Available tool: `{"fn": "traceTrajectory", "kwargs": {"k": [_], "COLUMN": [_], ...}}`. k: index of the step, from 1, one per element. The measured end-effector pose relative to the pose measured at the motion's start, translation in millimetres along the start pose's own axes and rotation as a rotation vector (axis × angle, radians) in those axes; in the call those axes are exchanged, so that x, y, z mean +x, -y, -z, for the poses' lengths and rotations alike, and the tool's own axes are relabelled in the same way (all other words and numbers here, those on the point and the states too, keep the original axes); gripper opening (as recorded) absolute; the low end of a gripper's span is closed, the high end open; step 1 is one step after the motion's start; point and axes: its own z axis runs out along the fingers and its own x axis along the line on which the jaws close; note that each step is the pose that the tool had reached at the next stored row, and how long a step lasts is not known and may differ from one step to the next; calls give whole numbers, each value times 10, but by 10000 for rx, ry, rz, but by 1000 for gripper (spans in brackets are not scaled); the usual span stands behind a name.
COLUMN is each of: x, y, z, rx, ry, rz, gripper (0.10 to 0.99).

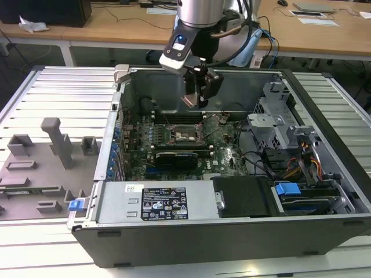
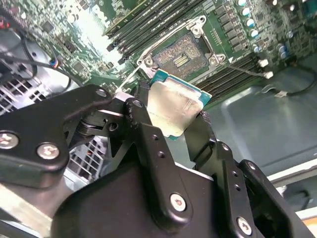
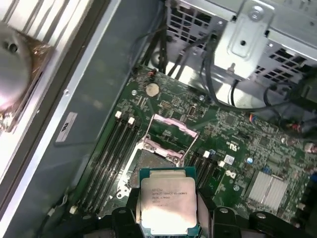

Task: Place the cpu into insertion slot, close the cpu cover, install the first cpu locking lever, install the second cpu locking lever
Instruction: 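Place the cpu into insertion slot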

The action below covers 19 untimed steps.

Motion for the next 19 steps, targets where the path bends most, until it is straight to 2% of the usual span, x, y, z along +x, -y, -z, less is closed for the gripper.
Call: {"fn": "traceTrajectory", "kwargs": {"k": [7, 10, 13, 15, 19], "x": [0, -1, -1, 0, 1], "y": [1, 2, 5, 11, 17], "z": [-14, -31, -64, -115, -177], "rx": [-32, -41, -52, -59, -67], "ry": [147, 191, 235, 271, 308], "rz": [-1694, -2195, -2715, -3124, -3540], "gripper": [541, 541, 541, 541, 541]}}
